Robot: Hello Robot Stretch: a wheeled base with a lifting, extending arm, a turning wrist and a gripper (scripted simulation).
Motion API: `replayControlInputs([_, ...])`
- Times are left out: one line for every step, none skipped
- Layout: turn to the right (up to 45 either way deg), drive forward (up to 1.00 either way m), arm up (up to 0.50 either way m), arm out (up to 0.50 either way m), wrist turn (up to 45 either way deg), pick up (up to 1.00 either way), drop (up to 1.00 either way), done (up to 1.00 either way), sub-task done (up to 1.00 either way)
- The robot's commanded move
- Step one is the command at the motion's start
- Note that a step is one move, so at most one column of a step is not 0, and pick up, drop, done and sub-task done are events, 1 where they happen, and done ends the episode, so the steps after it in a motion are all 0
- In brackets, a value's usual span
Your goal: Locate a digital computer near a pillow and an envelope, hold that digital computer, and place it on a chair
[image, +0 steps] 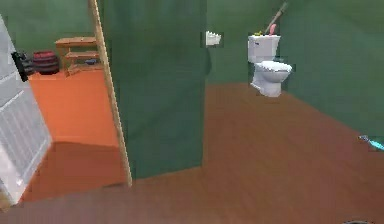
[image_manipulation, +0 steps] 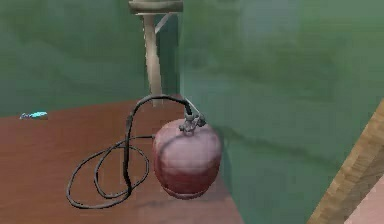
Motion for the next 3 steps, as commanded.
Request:
replayControlInputs([0.0, 0.05, 0.0, 0.0, 0.0, 0.0, 0.0, 0.0, 0.0])
replayControlInputs([-45.0, 0.0, 0.0, 0.0, 0.0, 0.0, 0.0, 0.0, 0.0])
replayControlInputs([0.0, 0.55, 0.0, 0.0, 0.0, 0.0, 0.0, 0.0, 0.0])
